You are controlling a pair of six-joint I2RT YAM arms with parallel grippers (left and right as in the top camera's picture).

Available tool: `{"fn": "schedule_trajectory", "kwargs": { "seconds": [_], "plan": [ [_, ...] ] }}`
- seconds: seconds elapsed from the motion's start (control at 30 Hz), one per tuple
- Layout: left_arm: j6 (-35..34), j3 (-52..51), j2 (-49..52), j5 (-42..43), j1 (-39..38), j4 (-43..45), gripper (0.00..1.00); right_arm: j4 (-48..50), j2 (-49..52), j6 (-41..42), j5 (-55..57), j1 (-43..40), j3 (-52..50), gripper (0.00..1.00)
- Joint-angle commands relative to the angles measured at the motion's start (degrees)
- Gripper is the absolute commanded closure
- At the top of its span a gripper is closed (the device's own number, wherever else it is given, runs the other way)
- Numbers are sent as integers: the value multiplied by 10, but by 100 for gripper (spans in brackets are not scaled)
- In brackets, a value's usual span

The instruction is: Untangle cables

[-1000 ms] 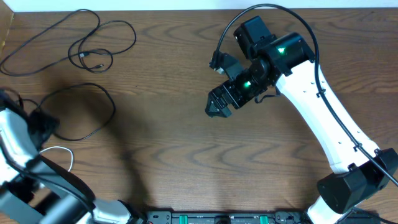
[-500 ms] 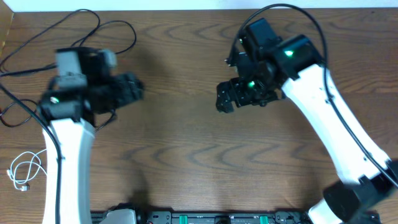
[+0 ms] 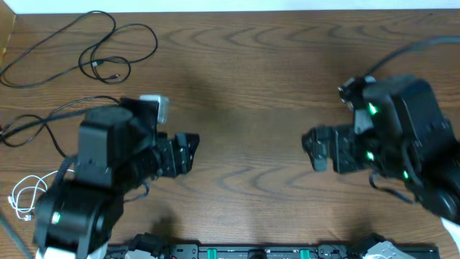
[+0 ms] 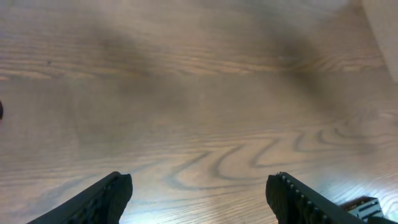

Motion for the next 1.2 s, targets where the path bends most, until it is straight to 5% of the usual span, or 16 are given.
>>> {"fn": "schedule_trajectory", "kwargs": {
  "seconds": [0.0,0.2,0.27,0.33,1.17],
  "plan": [
    [8,-4,-56,-12,-3,-4,26,-1,-41,64,82,18,-48,1],
    [8,-4,-155,-76,-3,-14,26,35,-106,73,126,25,-143,1],
    [8,-4,-175,-98,-3,-20,7,51,-113,73,129,25,-160,1],
    [8,-4,-192,-106,-3,-28,5,64,-114,73,130,25,-165,1],
    [8,-4,-198,-106,-3,-69,3,63,-105,73,129,25,-165,1]
  ]
}}
